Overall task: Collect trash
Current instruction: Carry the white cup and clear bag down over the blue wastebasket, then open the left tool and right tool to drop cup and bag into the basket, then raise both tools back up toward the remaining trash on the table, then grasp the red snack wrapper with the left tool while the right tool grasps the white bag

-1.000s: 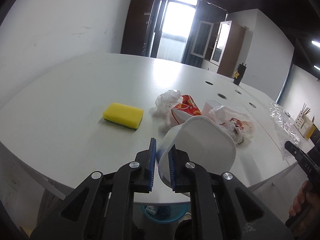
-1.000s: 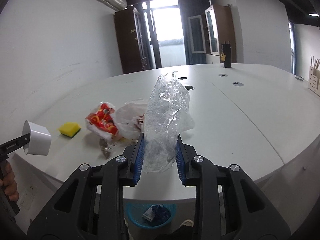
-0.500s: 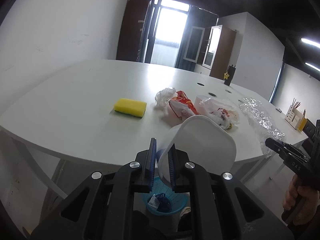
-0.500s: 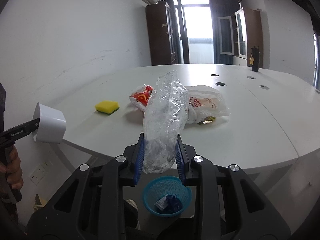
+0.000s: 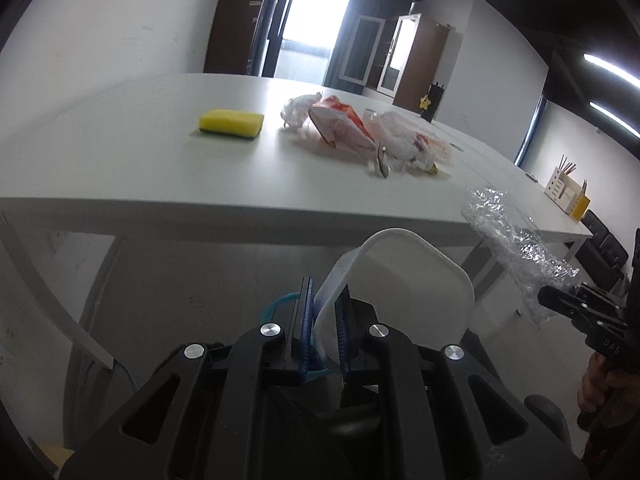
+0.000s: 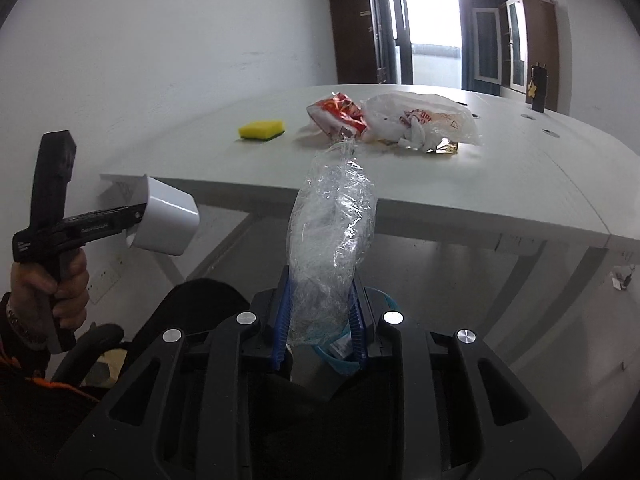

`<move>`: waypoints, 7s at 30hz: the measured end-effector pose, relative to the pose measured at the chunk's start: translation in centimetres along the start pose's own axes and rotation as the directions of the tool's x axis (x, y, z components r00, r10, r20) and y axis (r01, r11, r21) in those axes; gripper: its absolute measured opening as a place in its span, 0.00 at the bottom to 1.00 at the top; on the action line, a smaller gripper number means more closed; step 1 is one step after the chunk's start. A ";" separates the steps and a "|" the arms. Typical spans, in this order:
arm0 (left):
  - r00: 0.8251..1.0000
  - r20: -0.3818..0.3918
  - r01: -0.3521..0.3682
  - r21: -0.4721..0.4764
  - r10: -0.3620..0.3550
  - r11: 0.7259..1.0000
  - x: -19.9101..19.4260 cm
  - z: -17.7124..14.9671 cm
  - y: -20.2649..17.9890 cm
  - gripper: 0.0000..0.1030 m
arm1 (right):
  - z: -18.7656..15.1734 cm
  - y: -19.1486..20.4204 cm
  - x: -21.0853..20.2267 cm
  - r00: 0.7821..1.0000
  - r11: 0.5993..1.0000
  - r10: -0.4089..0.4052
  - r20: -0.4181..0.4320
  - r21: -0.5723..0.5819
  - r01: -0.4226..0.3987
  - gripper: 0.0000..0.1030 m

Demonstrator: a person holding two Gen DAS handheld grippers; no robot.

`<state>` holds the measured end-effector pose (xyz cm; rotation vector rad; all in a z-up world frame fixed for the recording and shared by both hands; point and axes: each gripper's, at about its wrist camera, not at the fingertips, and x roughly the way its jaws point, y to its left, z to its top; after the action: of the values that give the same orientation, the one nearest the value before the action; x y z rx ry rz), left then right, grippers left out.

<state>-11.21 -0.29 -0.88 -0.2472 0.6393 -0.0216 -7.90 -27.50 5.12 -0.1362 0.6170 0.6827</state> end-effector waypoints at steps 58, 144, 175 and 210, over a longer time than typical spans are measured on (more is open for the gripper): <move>0.889 -0.455 -0.164 -0.193 0.059 0.967 31.9 -4.9 6.6 0.07 | -8.0 -6.9 33.0 0.814 0.977 0.012 -0.581 0.181 0.115 0.23; 0.956 -0.288 -0.155 -0.320 0.060 0.934 18.5 -4.3 3.3 0.53 | -5.9 -4.0 20.8 0.916 0.963 0.102 -0.389 0.270 0.007 0.69; 0.989 0.141 -0.025 -0.179 0.051 0.983 4.2 7.3 -3.0 0.59 | 8.5 -3.8 5.8 0.998 0.991 -0.059 0.017 0.125 0.056 0.73; 1.000 -0.012 -0.011 -0.119 0.009 0.993 16.3 19.3 -3.5 0.74 | 17.7 -11.4 19.7 0.990 0.988 -0.140 -0.028 0.055 0.141 0.68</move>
<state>13.48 -0.95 5.28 -0.3595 0.6536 0.0250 19.81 -19.95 7.35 -0.1343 0.6425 0.5273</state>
